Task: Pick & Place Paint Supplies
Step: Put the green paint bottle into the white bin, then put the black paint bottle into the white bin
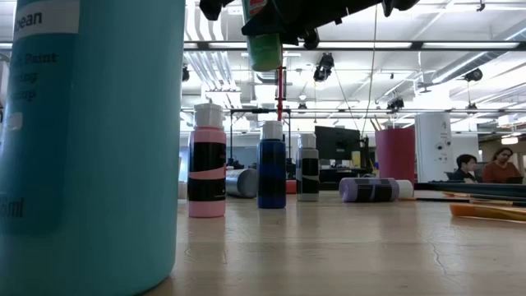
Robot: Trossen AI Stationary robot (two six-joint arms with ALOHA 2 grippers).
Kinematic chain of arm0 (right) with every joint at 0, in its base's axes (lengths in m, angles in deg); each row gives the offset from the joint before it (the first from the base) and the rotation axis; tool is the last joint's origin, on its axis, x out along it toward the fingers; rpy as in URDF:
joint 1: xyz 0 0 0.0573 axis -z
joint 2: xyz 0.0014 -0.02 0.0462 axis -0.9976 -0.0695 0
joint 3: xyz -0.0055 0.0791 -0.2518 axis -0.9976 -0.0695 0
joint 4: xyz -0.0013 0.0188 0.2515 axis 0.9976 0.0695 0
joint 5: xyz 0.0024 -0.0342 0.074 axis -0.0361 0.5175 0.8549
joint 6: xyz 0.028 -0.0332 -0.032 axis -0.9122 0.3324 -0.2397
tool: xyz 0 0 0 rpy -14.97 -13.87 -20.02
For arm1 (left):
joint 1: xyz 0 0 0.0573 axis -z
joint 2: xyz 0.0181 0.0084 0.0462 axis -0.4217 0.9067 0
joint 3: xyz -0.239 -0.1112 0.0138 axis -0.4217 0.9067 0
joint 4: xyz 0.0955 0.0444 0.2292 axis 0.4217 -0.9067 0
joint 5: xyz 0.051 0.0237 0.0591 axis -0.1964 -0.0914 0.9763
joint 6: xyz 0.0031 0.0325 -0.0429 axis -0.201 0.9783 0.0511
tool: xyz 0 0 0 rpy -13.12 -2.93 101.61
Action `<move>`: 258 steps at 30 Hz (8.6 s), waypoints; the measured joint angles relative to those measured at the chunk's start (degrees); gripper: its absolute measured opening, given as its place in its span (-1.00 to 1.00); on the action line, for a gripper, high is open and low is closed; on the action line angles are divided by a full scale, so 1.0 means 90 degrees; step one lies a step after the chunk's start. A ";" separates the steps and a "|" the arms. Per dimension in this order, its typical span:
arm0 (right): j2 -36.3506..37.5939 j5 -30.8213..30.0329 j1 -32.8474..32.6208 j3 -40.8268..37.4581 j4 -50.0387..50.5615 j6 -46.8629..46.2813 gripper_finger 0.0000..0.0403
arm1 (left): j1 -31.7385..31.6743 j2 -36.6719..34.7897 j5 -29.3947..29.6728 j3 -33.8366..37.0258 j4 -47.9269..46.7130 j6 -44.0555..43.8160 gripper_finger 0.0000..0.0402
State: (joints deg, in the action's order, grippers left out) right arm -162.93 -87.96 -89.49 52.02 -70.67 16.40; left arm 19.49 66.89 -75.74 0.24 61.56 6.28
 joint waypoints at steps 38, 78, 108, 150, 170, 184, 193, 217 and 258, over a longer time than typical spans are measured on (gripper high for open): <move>0.0668 -0.0043 0.0171 -0.0248 0.2418 -0.1385 0.58 | -0.0559 -0.2253 0.3900 0.0907 -0.2477 0.0416 -0.40; 0.0658 -0.0010 0.0766 -0.0304 0.2357 -0.1514 0.41 | -0.4750 -0.1098 0.3364 0.3368 0.0887 -0.0848 -0.40; 0.0656 -0.0002 0.0764 -0.0369 0.2552 -0.1393 0.18 | -0.4804 0.0831 0.3526 0.3468 0.2612 -0.1084 -0.40; 0.0651 0.0065 0.0769 -0.0341 0.2552 -0.1337 0.17 | -0.4812 -0.4106 -0.1182 0.3507 -0.0815 -0.2697 0.57; 0.0651 0.0315 0.0764 -0.0265 0.2466 -0.1684 0.35 | -0.2243 -0.4896 -0.0512 0.3689 -0.1546 -0.2807 0.40; 0.0651 0.0733 0.0766 -0.0265 0.2265 -0.2156 0.18 | -0.0451 -0.4851 0.0759 0.3667 -0.1534 -0.2545 0.32; 0.0651 0.0733 0.0766 -0.0265 0.2108 -0.2184 0.25 | -0.0427 -0.4771 0.0747 0.3667 -0.1577 -0.2580 0.32; 0.0377 0.1020 0.0764 -0.0262 0.1630 -0.2172 0.38 | -0.0432 -0.4339 0.0705 0.3672 -0.1446 -0.2580 0.31; 0.0338 0.1367 0.1117 0.0389 0.4127 -0.3803 0.27 | -0.0440 -0.2113 0.1057 0.3138 -0.0226 -0.2748 0.31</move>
State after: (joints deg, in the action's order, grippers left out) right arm -159.90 -75.65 -79.44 55.51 -33.53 -17.83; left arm 15.53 47.88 -66.23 28.48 59.53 -18.45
